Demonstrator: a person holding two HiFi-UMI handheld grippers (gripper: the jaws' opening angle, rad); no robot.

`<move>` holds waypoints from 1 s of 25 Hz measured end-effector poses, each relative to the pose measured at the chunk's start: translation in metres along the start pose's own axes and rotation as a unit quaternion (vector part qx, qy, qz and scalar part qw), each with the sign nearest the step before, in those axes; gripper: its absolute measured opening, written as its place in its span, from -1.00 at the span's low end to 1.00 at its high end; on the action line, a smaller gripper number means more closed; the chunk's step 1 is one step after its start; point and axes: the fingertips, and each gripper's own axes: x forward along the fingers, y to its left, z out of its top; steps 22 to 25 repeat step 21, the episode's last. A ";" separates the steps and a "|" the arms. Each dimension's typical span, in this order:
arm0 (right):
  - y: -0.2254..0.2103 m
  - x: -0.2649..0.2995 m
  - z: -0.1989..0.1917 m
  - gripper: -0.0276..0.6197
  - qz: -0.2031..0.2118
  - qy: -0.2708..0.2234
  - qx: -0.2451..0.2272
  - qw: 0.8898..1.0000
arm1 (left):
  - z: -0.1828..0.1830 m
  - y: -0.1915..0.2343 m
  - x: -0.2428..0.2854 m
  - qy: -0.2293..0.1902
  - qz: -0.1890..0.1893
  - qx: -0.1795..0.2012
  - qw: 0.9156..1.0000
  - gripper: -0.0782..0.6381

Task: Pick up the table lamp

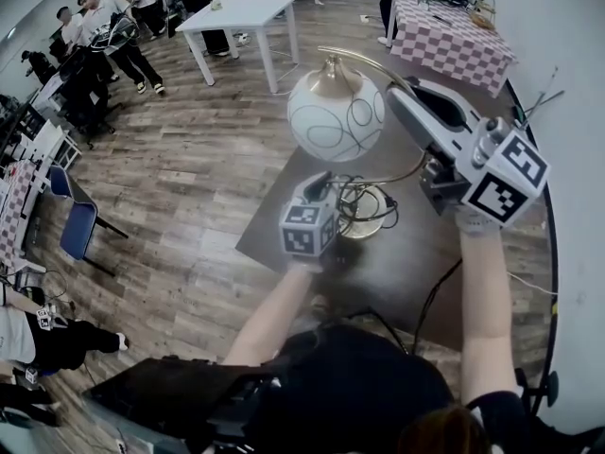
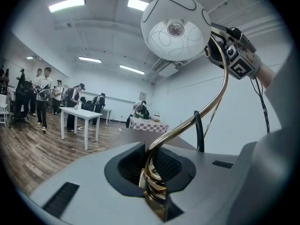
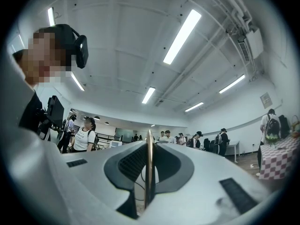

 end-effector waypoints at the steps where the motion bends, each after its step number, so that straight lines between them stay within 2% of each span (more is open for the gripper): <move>1: 0.000 0.000 -0.001 -0.79 -0.001 0.000 0.000 1.000 | -0.001 0.000 0.000 0.001 -0.001 0.000 1.000 -0.65; 25: -0.012 0.004 -0.015 -0.79 -0.005 0.011 0.004 1.000 | -0.011 0.006 0.015 0.017 -0.012 -0.003 1.000 -0.65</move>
